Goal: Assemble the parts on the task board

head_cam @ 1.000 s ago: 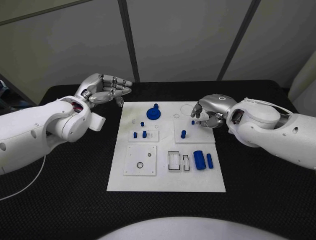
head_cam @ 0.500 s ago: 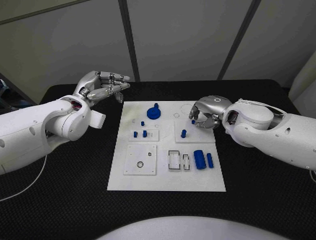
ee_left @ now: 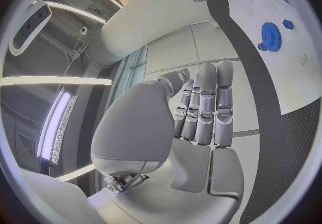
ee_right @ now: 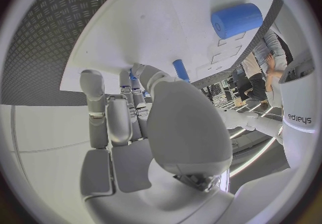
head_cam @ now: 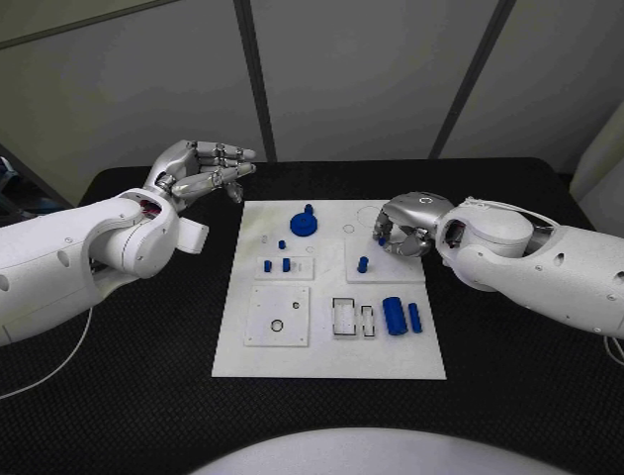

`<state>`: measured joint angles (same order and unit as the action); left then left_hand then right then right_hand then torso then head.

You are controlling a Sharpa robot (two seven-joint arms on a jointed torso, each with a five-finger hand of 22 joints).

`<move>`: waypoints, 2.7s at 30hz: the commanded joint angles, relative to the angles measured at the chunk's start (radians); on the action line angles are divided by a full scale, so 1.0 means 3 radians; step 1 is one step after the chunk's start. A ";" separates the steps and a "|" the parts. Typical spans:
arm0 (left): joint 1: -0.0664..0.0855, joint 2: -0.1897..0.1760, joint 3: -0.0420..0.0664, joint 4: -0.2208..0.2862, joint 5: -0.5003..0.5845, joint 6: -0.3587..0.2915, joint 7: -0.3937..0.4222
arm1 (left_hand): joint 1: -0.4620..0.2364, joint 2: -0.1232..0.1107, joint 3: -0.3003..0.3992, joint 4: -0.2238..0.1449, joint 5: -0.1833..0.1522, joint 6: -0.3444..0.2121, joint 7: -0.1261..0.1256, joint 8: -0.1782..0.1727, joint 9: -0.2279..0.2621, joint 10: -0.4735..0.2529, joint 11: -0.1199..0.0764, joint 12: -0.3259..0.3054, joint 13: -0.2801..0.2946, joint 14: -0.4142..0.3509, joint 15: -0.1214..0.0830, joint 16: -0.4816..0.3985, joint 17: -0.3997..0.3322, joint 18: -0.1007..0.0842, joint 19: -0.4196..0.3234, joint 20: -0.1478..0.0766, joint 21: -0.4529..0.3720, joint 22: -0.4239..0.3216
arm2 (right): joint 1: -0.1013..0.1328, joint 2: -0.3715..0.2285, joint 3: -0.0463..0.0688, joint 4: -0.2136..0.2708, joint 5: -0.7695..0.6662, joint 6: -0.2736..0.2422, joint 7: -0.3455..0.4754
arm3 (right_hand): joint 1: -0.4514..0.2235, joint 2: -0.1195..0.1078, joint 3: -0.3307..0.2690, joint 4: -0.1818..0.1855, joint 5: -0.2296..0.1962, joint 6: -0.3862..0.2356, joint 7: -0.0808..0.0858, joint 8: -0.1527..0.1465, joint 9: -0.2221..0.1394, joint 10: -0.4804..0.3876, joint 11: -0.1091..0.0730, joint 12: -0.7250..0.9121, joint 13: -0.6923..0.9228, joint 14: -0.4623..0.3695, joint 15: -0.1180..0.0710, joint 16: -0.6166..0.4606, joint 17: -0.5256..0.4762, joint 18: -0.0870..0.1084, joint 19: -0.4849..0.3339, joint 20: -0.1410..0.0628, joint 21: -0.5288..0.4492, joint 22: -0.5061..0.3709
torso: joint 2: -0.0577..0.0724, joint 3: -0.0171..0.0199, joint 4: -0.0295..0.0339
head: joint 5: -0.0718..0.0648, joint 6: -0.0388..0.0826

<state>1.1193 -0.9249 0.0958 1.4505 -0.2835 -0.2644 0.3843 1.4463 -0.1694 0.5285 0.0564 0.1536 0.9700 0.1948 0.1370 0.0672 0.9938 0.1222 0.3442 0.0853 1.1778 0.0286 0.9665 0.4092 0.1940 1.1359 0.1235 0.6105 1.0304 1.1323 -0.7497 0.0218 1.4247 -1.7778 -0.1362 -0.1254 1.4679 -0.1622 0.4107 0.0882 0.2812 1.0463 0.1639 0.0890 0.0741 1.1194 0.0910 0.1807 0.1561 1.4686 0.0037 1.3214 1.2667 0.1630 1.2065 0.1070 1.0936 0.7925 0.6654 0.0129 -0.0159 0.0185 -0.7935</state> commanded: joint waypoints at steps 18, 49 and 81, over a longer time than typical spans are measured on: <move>0.0004 0.0000 0.0003 -0.0012 0.0037 -0.0016 -0.0037 | -0.0017 0.0035 -0.0008 -0.0030 -0.0007 0.0013 0.0004 0.0011 0.0006 -0.0021 0.0001 0.0040 -0.0005 0.0013 0.0008 -0.0001 -0.0013 -0.0038 -0.0023 0.0008 -0.0008 0.0004 | -0.0044 -0.0004 -0.0008 0.0029 -0.0172 -0.0206 -0.0120 | 0.0029 0.0248 0.0214 -0.0184 -0.0198 0.0341 -0.0114 0.0129 0.0072 0.0388 -0.0117 0.0023 -0.0009 0.0177 -0.0095 0.0067 -0.0006 -0.0150 0.0205 -0.0089 0.0398 0.0533 | -0.0002 0.0005 -0.0006 | 0.0003 -0.0024; 0.0003 0.0060 0.0000 -0.0111 0.0038 -0.0036 -0.0104 | -0.0043 0.0013 -0.0023 -0.0034 -0.0006 -0.0039 0.0026 -0.0006 -0.0004 -0.0065 0.0018 0.0049 -0.0014 0.0016 0.0018 0.0002 -0.0027 -0.0039 -0.0021 0.0015 -0.0011 0.0004 | -0.0041 -0.0222 0.0014 0.0784 0.0181 -0.0736 -0.0045 | -0.0078 0.0197 0.0261 -0.0219 -0.0254 0.0353 -0.0111 0.0119 0.0075 0.0405 -0.0113 -0.0037 -0.0027 0.0171 -0.0089 0.0068 -0.0029 -0.0152 0.0178 -0.0083 0.0431 0.0569 | -0.0001 0.0001 -0.0001 | 0.0047 0.0013; 0.0006 0.0142 -0.0012 -0.0076 0.0038 -0.0007 -0.0117 | -0.0040 0.0013 -0.0022 -0.0039 -0.0005 -0.0042 0.0026 -0.0005 -0.0003 -0.0072 0.0019 0.0053 -0.0015 0.0014 0.0019 0.0001 -0.0030 -0.0039 -0.0021 0.0016 -0.0012 0.0003 | -0.0253 0.0481 -0.0151 0.0706 0.0266 -0.0230 -0.0020 | -0.0105 0.0219 0.0265 -0.0243 -0.0323 0.0330 -0.0102 0.0101 0.0072 0.0392 -0.0105 -0.0075 -0.0034 0.0165 -0.0084 0.0062 -0.0050 -0.0147 0.0151 -0.0078 0.0423 0.0552 | 0.0000 -0.0002 -0.0003 | 0.0259 -0.0067</move>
<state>1.1194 -0.8821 0.0916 1.4251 -0.2773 -0.2726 0.3483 1.4424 -0.1655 0.5229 0.0508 0.1542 0.9629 0.2017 0.1370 0.0674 0.9812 0.1276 0.3560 0.0819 1.1778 0.0286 0.9667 0.4012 0.1943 1.1323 0.1272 0.6105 1.0307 1.0553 -0.6066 -0.0240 1.6375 -1.6906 -0.2304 -0.1365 1.4458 -0.1010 0.4863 0.0175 0.1912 1.1455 0.1279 0.1188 0.0940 1.2346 0.0573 0.1653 0.1475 1.4650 -0.0181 1.3361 1.2509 0.1320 1.2600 0.0857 1.2160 0.9576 0.6663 0.0123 -0.0165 0.0954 -0.8126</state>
